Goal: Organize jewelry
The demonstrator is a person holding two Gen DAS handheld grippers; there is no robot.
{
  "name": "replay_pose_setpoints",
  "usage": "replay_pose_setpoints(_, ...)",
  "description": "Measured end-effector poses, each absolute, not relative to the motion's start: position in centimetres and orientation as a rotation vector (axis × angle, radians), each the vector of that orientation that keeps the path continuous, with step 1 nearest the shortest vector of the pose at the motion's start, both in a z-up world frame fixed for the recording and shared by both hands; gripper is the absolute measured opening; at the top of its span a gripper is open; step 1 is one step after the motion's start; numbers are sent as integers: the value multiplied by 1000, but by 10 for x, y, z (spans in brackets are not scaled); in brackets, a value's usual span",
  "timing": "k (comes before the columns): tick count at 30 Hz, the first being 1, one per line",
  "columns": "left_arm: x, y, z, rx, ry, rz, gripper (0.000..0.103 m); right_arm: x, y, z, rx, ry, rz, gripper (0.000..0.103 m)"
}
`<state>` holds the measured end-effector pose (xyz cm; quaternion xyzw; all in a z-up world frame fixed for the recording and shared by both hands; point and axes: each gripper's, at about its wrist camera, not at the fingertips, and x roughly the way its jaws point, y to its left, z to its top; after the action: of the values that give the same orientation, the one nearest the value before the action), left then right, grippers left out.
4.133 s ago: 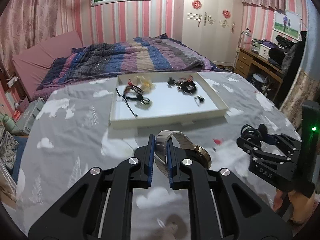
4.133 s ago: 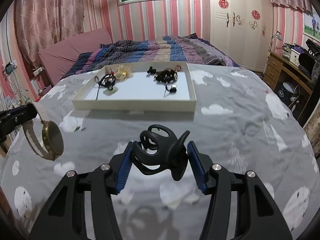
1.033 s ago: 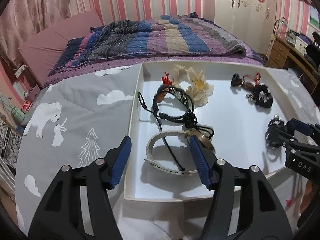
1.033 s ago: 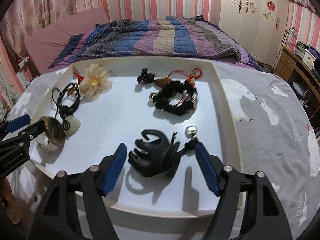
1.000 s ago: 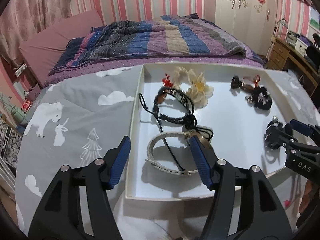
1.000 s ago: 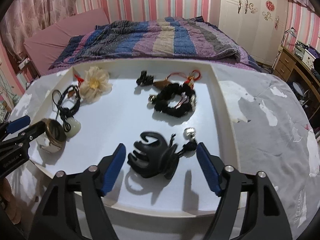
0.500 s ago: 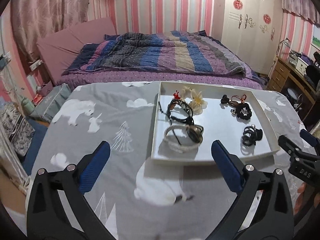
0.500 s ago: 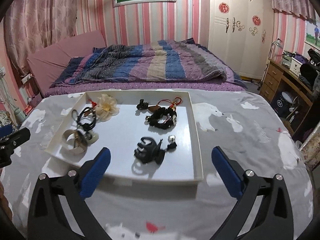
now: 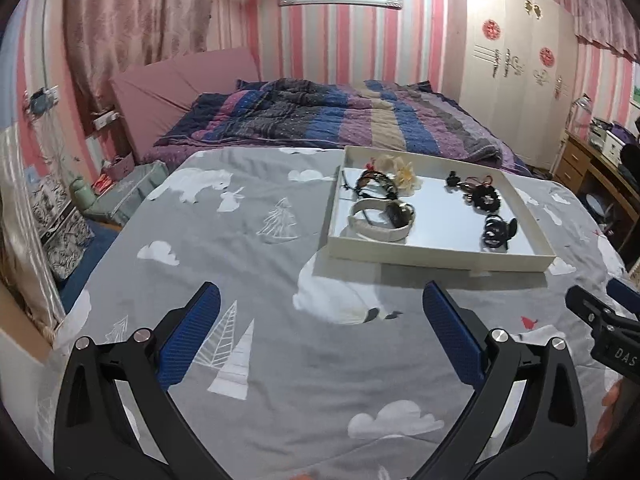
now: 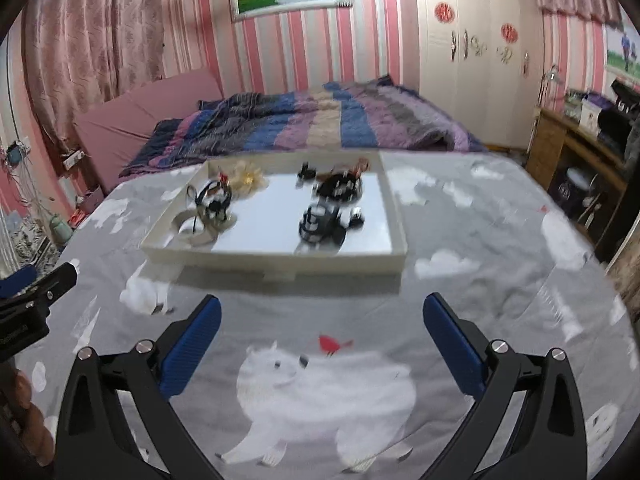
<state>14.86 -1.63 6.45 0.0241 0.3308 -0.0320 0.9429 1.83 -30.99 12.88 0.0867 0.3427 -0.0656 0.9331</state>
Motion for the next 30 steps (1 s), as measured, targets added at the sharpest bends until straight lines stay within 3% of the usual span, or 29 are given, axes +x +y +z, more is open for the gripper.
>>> replay_pose_setpoints(30,134,-17,54,79,660,-49,100,8,-300,118,76,664,-232,101)
